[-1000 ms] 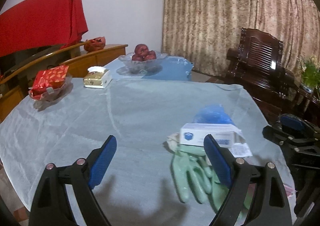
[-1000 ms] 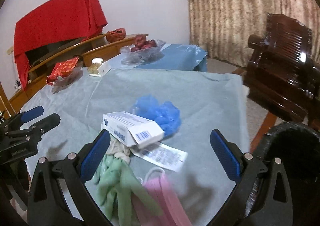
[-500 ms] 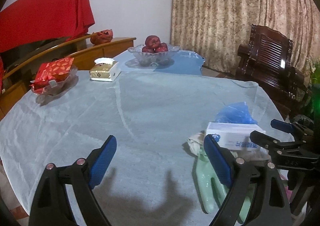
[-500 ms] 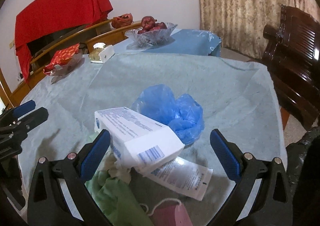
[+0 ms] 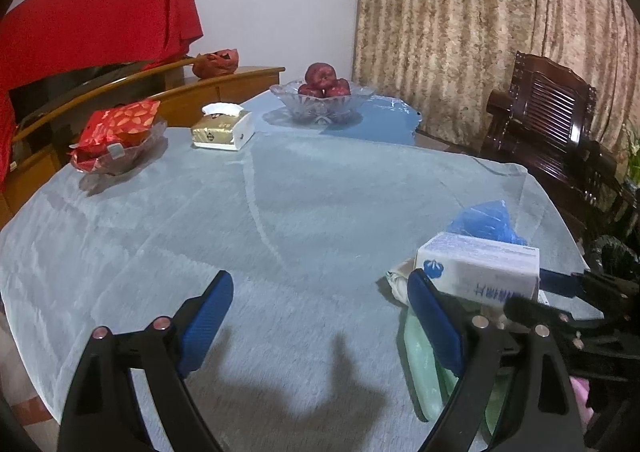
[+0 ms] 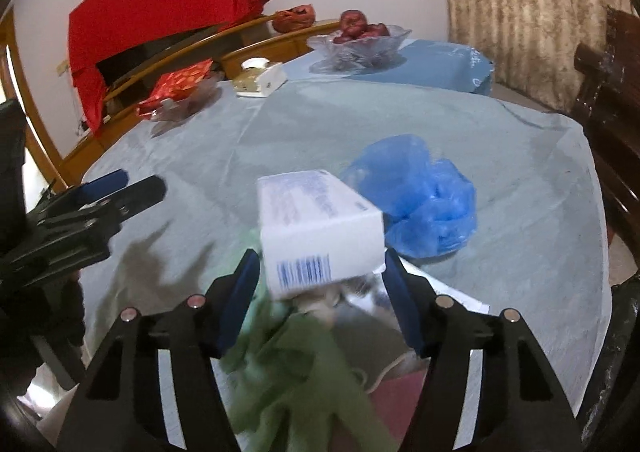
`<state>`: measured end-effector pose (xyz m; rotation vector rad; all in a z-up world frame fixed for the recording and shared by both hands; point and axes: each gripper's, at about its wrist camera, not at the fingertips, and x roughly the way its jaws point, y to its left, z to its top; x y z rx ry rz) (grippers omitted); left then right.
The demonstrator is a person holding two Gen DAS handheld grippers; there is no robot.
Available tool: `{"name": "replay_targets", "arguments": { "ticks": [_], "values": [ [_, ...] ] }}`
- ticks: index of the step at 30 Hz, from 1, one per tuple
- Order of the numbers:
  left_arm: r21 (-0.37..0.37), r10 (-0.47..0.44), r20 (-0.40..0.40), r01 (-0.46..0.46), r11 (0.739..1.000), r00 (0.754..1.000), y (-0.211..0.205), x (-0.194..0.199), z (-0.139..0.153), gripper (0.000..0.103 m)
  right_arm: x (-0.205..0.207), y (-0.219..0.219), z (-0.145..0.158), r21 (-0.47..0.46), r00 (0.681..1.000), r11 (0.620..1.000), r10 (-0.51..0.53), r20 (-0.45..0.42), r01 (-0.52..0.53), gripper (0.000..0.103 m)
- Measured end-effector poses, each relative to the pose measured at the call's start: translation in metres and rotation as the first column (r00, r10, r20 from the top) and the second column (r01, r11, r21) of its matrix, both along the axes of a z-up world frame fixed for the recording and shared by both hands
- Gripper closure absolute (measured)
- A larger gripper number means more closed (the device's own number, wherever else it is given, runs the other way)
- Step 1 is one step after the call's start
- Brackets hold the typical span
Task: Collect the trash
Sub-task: 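Grasp the white medicine box with the right tool and lift it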
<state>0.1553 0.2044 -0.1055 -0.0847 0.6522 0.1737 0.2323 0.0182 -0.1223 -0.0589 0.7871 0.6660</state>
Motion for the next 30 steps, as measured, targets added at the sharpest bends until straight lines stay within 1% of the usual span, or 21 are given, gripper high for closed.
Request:
{"name": "replay_targets", "arguments": {
  "ticks": [2, 4, 6, 7, 9, 11, 13, 14, 17, 18, 26, 28, 30],
  "values": [
    [-0.002, 0.005, -0.001, -0.005, 1.000, 1.000, 0.001, -0.001, -0.001, 0.016, -0.003, 0.003, 0.001, -0.019, 1.000, 1.000, -0.007, 0.017, 0.007, 0.034],
    [-0.004, 0.008, -0.003, -0.008, 1.000, 1.000, 0.003, -0.002, -0.001, 0.016, 0.000, 0.006, -0.001, -0.035, 1.000, 0.999, -0.018, 0.018, 0.019, 0.033],
    [-0.005, 0.009, -0.002, -0.009, 1.000, 1.000, 0.003, -0.003, 0.000, 0.016, 0.007, 0.008, -0.003, -0.042, 0.999, 0.999, -0.032, -0.009, 0.032, 0.029],
    [-0.004, 0.009, 0.000, -0.009, 1.000, 1.000, 0.004, -0.003, 0.000, 0.016, 0.011, 0.007, -0.004, -0.034, 0.999, 0.999, -0.040, -0.020, 0.039, 0.028],
    [-0.004, 0.008, 0.004, -0.008, 1.000, 1.000, 0.004, -0.004, 0.001, 0.016, 0.017, 0.007, -0.004, -0.017, 0.998, 0.998, -0.056, -0.043, 0.055, 0.024],
    [-0.007, 0.009, 0.004, -0.009, 1.000, 1.000, 0.004, -0.004, 0.001, 0.016, 0.021, 0.006, -0.003, -0.006, 0.996, 0.998, -0.066, -0.056, 0.065, 0.024],
    [-0.010, 0.008, 0.005, -0.008, 1.000, 1.000, 0.004, -0.004, 0.001, 0.016, 0.024, 0.010, -0.002, -0.015, 0.996, 0.998, -0.066, -0.051, 0.066, 0.024],
    [-0.011, 0.007, 0.004, -0.007, 1.000, 1.000, 0.003, -0.004, 0.001, 0.016, 0.025, 0.011, -0.002, -0.027, 0.997, 0.998, -0.064, -0.050, 0.063, 0.025],
    [-0.013, 0.003, 0.004, -0.003, 1.000, 1.000, 0.001, -0.005, 0.001, 0.016, 0.028, 0.015, -0.003, -0.029, 0.997, 0.998, -0.050, -0.059, 0.048, 0.040],
    [-0.014, 0.003, 0.004, -0.003, 1.000, 1.000, 0.001, -0.005, 0.001, 0.016, 0.029, 0.016, -0.003, -0.028, 0.997, 0.999, -0.046, -0.064, 0.045, 0.042],
    [-0.016, 0.006, 0.003, -0.006, 1.000, 1.000, -0.001, -0.007, 0.001, 0.016, 0.033, 0.018, -0.009, -0.019, 0.994, 0.998, -0.057, -0.093, 0.056, 0.040],
    [-0.014, 0.005, 0.003, -0.005, 1.000, 1.000, -0.001, -0.006, 0.001, 0.016, 0.033, 0.018, -0.011, -0.007, 0.993, 0.999, -0.047, -0.106, 0.047, 0.046],
    [-0.014, 0.004, 0.006, -0.004, 1.000, 1.000, -0.001, -0.007, 0.002, 0.016, 0.032, 0.016, -0.010, -0.001, 0.993, 0.999, -0.051, -0.106, 0.051, 0.050]
  ]
}}
